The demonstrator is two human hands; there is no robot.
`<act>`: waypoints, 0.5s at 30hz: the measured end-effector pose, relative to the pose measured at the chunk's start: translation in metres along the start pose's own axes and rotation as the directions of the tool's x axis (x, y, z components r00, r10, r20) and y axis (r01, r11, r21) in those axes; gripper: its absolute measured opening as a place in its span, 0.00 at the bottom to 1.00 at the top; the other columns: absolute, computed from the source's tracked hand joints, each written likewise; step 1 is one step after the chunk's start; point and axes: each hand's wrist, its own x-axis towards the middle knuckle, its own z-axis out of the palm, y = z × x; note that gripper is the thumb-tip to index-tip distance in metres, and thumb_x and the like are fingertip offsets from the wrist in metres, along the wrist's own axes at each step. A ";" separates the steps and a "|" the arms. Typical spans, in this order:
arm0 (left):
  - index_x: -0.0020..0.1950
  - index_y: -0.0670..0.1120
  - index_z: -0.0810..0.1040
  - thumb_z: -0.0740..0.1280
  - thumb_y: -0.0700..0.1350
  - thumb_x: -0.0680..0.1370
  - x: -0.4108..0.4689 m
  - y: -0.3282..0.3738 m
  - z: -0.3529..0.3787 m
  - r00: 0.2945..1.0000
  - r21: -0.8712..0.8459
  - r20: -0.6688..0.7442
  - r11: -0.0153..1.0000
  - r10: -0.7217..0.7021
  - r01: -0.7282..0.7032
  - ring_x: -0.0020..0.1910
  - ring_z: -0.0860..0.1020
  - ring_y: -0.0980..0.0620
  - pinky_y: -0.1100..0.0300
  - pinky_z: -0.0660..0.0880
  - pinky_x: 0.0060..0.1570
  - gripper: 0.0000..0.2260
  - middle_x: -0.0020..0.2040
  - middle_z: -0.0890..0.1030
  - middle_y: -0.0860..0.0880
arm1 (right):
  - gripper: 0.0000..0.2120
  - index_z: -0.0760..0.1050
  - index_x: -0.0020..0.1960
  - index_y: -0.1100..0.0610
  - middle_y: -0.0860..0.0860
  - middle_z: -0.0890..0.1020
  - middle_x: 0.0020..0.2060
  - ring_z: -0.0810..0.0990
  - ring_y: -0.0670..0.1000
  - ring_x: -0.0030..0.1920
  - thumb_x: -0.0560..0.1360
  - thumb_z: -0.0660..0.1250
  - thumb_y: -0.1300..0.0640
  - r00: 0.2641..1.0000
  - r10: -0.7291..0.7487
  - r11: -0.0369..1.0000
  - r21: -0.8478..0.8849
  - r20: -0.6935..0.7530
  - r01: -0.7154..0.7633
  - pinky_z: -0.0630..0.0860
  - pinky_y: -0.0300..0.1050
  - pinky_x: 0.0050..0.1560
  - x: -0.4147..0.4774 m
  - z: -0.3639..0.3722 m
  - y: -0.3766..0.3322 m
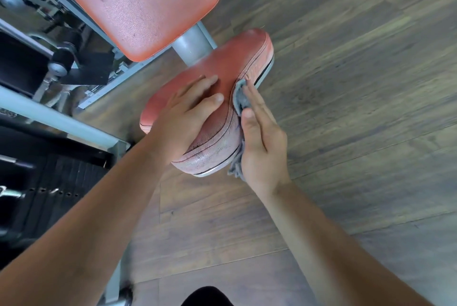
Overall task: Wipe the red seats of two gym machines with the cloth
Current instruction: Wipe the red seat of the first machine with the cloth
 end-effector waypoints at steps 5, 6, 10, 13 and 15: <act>0.75 0.65 0.72 0.63 0.62 0.77 -0.002 0.001 0.000 1.000 0.013 0.008 1.000 0.009 -0.009 0.78 0.62 0.61 0.55 0.55 0.81 0.25 0.77 0.69 0.64 | 0.23 0.63 0.79 0.62 0.53 0.64 0.80 0.59 0.48 0.81 0.86 0.55 0.58 0.991 -0.104 0.991 -0.076 0.085 0.110 0.59 0.53 0.81 -0.053 0.005 -0.008; 0.75 0.64 0.72 0.64 0.61 0.79 -0.002 0.001 0.000 1.000 0.016 0.015 1.000 0.008 -0.008 0.78 0.62 0.61 0.55 0.55 0.81 0.24 0.78 0.69 0.63 | 0.23 0.63 0.79 0.62 0.54 0.63 0.81 0.59 0.49 0.81 0.86 0.55 0.57 0.984 -0.126 0.986 -0.096 0.129 0.139 0.59 0.52 0.81 -0.050 0.001 -0.007; 0.76 0.64 0.71 0.63 0.61 0.80 0.001 0.001 0.001 1.000 0.038 0.012 0.999 -0.003 0.002 0.78 0.63 0.59 0.54 0.55 0.80 0.23 0.78 0.69 0.62 | 0.23 0.65 0.79 0.61 0.52 0.67 0.79 0.63 0.46 0.80 0.86 0.55 0.56 0.985 -0.081 0.991 -0.096 0.153 0.096 0.61 0.52 0.80 -0.001 -0.011 -0.002; 0.75 0.65 0.72 0.65 0.59 0.80 0.001 0.002 0.001 1.000 0.016 0.003 1.000 -0.011 0.011 0.78 0.63 0.60 0.56 0.55 0.80 0.21 0.77 0.70 0.62 | 0.23 0.65 0.79 0.61 0.52 0.67 0.79 0.63 0.46 0.80 0.86 0.55 0.57 0.994 -0.054 0.997 -0.053 0.096 0.059 0.61 0.52 0.80 -0.018 -0.001 -0.008; 0.74 0.66 0.73 0.65 0.61 0.78 0.000 0.001 0.001 1.000 -0.009 0.002 1.000 -0.011 0.011 0.77 0.64 0.61 0.54 0.56 0.81 0.23 0.76 0.70 0.63 | 0.23 0.63 0.79 0.62 0.52 0.64 0.80 0.60 0.48 0.81 0.85 0.56 0.57 0.991 -0.090 0.991 -0.089 0.101 0.100 0.59 0.52 0.81 -0.048 0.005 -0.013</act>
